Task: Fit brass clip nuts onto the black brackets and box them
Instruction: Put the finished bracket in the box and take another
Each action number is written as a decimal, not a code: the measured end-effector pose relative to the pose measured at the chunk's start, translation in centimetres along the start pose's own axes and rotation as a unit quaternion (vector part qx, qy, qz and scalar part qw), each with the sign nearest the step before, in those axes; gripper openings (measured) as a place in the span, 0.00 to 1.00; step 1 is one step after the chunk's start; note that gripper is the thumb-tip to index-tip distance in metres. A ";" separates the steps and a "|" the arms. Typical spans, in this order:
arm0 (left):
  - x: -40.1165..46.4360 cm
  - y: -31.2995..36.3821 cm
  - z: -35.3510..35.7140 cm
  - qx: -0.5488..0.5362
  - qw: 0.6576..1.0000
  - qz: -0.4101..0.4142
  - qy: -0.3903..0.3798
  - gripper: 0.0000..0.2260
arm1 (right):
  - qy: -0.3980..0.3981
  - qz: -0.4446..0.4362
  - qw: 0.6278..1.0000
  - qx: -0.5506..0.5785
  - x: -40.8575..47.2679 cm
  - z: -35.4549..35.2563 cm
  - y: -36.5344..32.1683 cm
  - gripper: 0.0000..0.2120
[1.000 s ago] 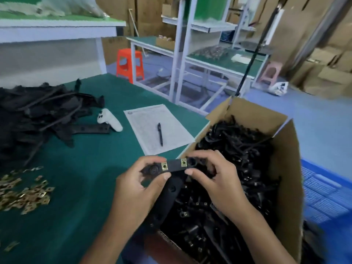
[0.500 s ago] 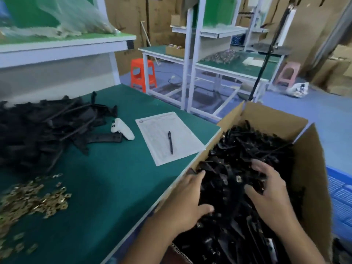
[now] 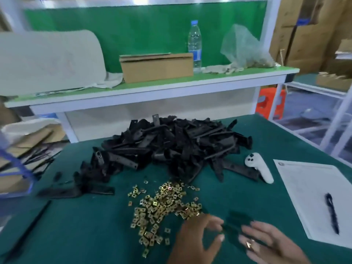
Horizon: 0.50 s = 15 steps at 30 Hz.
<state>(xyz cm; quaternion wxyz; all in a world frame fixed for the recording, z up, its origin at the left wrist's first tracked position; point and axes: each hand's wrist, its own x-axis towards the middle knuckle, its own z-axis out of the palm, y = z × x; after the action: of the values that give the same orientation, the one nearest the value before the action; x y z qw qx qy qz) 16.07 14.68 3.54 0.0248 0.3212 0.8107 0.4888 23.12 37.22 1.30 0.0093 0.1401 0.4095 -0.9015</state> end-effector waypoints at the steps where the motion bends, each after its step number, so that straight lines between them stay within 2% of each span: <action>1: 0.3 -1.0 -0.7 0.041 0.999 0.015 -0.010 0.13 | 0.005 0.028 0.995 -0.095 1.2 2.9 1.3 0.11; 2: 0.6 -1.9 -1.2 0.081 0.996 0.023 -0.027 0.16 | 0.032 0.019 0.981 -0.189 1.8 4.1 1.4 0.13; 3: 1.1 -2.7 -1.6 0.105 0.994 0.021 -0.030 0.17 | 0.024 0.004 0.970 -0.243 3.3 5.8 2.3 0.16; 6: 1.5 -5.3 -3.6 0.124 0.991 0.018 0.056 0.13 | -0.021 -0.028 0.943 -0.332 6.4 9.7 2.7 0.26; 8: 1.7 -7.2 -4.8 0.140 0.986 0.000 0.095 0.09 | -0.020 -0.047 0.930 -0.365 8.3 11.1 3.0 0.22; 11: 2.6 -9.8 -6.7 0.162 0.969 -0.015 0.186 0.01 | -0.001 -0.110 0.872 -0.476 11.7 11.9 3.0 0.11; 15: 3.4 -11.9 -7.7 0.252 0.932 0.010 0.259 0.13 | 0.095 -0.253 0.788 -0.553 17.0 12.8 1.1 0.08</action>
<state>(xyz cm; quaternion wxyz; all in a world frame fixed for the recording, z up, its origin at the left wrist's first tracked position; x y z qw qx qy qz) 4.72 6.81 -1.14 -0.2726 0.1875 0.8822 0.3351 3.78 28.62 4.08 -0.1816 0.0872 0.8574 -0.4735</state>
